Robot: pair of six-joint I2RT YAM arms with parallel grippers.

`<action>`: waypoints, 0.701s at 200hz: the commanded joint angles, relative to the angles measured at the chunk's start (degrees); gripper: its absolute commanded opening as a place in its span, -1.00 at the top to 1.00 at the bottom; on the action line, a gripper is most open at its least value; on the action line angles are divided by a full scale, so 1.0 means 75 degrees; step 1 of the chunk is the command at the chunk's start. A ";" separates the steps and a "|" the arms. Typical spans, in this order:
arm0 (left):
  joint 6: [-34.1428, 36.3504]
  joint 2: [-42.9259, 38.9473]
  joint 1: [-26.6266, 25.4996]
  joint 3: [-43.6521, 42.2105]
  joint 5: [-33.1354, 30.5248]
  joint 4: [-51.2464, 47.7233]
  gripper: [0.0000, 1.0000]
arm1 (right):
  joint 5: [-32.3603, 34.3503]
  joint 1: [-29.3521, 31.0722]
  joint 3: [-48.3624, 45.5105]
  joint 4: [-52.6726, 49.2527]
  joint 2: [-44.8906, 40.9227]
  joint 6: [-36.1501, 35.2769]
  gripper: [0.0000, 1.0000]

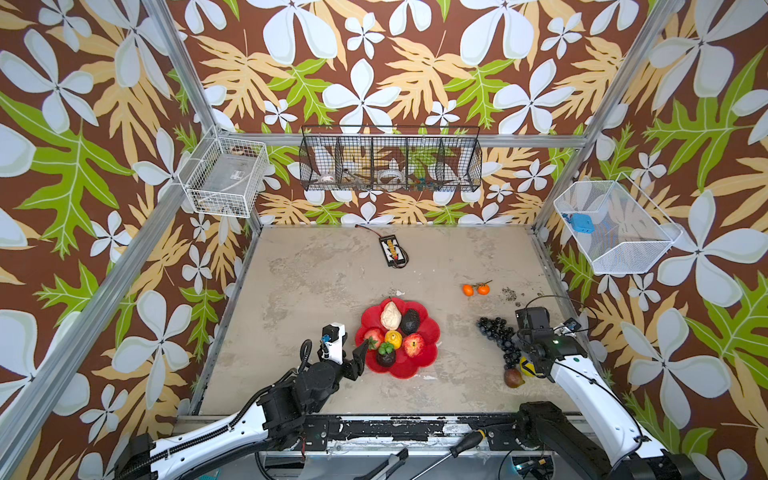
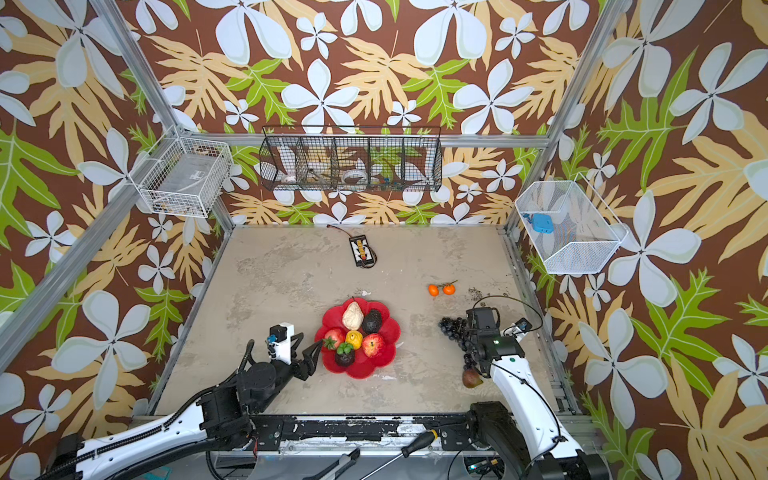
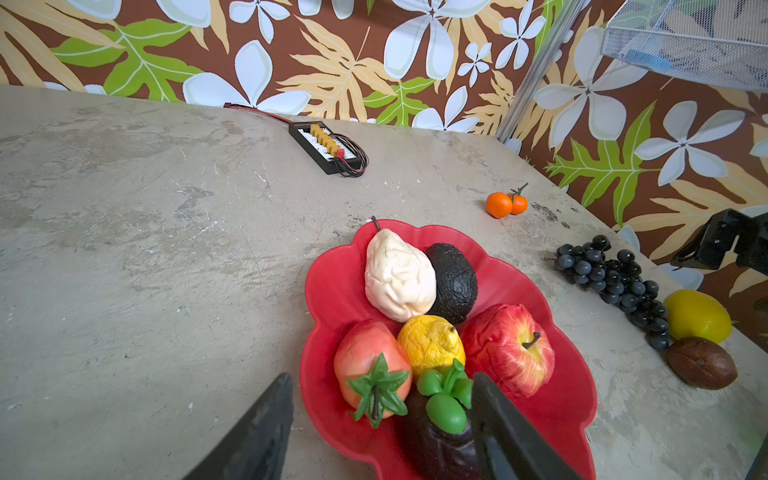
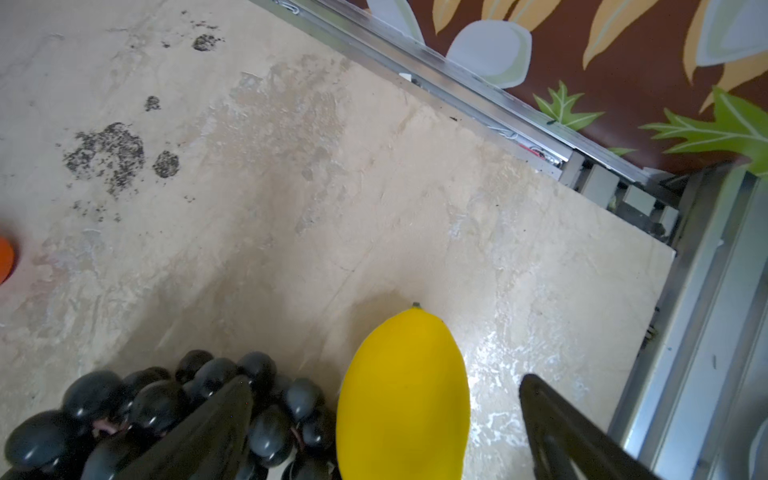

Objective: Place and organize the fake fruits in the fruit bowl
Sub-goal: 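Lower the right gripper onto the yellow lemon and grasp it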

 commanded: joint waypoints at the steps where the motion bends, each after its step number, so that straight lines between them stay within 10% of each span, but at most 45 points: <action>1: 0.0045 -0.0068 -0.0002 -0.0002 -0.0119 0.0212 -0.36 | -0.0474 -0.0416 -0.0076 0.0433 0.0081 -0.0514 -0.99; 140: 0.0058 -0.0211 0.0001 -0.0043 -0.0136 0.0191 -0.36 | -0.1329 -0.0863 -0.0773 0.1607 0.0794 -0.0678 -0.90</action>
